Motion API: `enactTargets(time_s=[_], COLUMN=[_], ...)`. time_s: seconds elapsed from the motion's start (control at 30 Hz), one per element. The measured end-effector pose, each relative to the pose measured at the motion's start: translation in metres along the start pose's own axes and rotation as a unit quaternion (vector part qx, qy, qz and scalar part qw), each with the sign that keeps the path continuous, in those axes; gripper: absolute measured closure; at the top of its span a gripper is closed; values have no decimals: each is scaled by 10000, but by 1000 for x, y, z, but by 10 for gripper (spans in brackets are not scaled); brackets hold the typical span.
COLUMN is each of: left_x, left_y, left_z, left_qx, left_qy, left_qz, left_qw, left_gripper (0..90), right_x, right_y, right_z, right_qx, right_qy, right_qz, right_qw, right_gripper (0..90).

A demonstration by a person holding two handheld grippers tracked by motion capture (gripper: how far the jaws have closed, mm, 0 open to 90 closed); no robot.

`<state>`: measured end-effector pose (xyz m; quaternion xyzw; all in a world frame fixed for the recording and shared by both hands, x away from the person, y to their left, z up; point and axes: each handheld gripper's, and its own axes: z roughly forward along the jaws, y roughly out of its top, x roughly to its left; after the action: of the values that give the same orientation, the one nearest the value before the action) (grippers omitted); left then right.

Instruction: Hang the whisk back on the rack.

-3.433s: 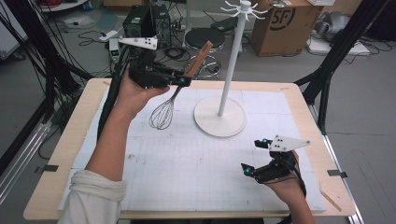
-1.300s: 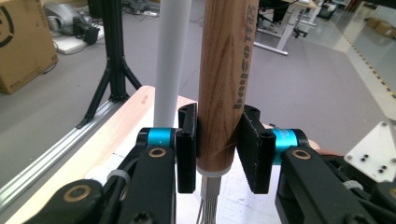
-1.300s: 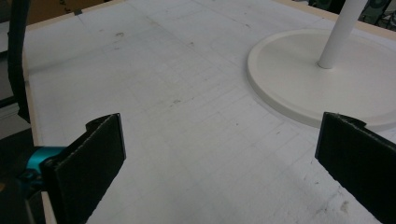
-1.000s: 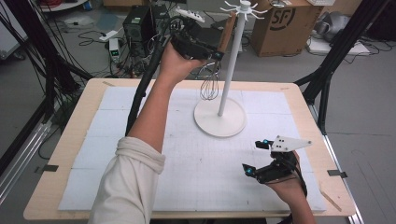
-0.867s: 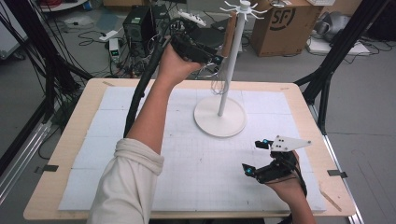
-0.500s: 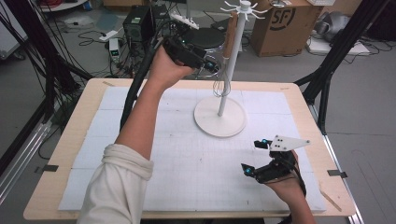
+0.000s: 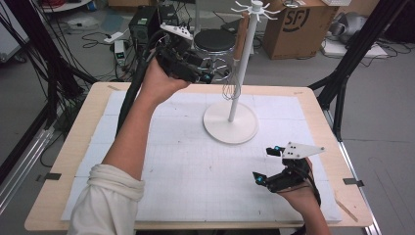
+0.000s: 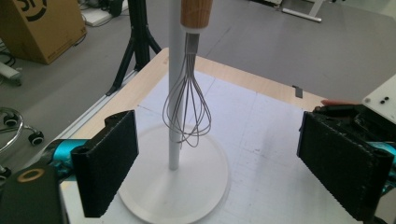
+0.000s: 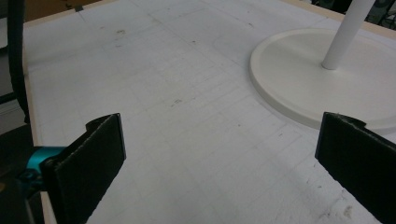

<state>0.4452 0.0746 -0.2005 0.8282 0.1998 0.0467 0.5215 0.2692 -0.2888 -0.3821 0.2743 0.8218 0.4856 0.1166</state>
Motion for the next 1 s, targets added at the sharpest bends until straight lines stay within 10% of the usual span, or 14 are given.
enactTargets(time_s=[1.0], left_x=[-5], left_y=[-89], left_z=[-50], left_qx=[-151], left_qy=[-133], left_qz=[-190], left_qw=[9996], left_gripper=[16], right_x=[-1], right_y=[0], right_z=[2], right_qx=[26], right_qy=[-35], right_qz=[49], right_qw=[10000], right_gripper=[6])
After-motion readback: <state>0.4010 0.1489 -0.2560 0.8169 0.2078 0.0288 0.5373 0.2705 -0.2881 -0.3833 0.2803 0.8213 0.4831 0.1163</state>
